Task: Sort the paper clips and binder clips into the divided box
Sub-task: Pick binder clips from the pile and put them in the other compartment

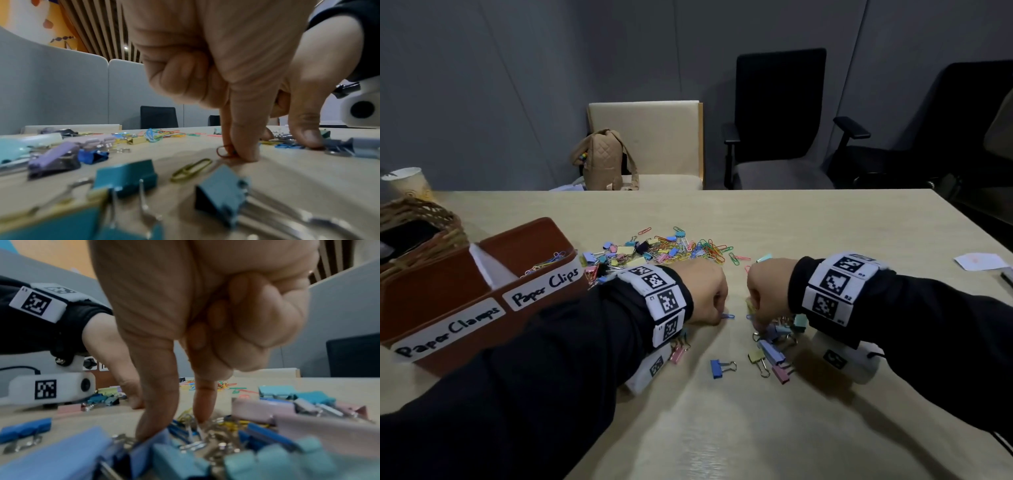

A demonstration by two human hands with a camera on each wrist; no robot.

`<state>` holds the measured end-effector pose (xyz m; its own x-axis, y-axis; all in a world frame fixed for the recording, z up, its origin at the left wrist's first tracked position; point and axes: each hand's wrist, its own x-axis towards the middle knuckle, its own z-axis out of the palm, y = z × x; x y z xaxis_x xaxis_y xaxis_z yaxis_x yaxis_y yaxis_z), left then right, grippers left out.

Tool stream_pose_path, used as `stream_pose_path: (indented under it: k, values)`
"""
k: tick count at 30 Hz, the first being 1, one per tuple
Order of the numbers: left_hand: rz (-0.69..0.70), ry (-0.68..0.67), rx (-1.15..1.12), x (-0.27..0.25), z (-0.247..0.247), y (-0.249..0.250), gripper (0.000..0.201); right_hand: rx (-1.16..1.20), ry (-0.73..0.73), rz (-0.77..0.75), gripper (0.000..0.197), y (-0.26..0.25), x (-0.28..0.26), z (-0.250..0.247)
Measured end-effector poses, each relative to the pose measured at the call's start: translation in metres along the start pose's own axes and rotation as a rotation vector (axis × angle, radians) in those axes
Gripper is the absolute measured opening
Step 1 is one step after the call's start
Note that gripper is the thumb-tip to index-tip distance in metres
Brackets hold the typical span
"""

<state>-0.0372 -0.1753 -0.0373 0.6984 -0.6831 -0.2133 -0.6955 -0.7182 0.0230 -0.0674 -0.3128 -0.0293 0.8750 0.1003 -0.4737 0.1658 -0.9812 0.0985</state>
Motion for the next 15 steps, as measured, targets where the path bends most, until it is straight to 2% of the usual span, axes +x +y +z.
stream_pose_path:
  k: [4, 7, 10, 12, 14, 15]
  values:
    - [0.001, -0.051, 0.039, 0.005, 0.004, 0.006, 0.02, -0.06, -0.01, -0.031, 0.024, -0.008, -0.003, 0.002]
    - [-0.138, -0.11, -0.052, 0.005, 0.004, 0.005, 0.027, -0.126, -0.017, -0.06, 0.033, -0.01, -0.004, 0.005]
    - [-0.247, -0.119, -0.374, 0.0, -0.004, -0.008, 0.022, -0.189, -0.047, -0.064, 0.024, -0.009, -0.001, 0.011]
    - [-0.361, -0.1, -0.722, -0.005, -0.009, -0.024, 0.023, -0.204, -0.048, -0.081, 0.016, -0.011, -0.001, 0.013]
    - [-0.445, -0.091, -0.988, -0.011, -0.011, -0.037, 0.029, -0.197, -0.063, -0.098, 0.024, -0.012, -0.001, 0.016]
    - [-0.443, -0.086, -1.044, -0.012, -0.009, -0.043, 0.034, -0.181, -0.071, -0.099, 0.027, -0.013, -0.002, 0.017]
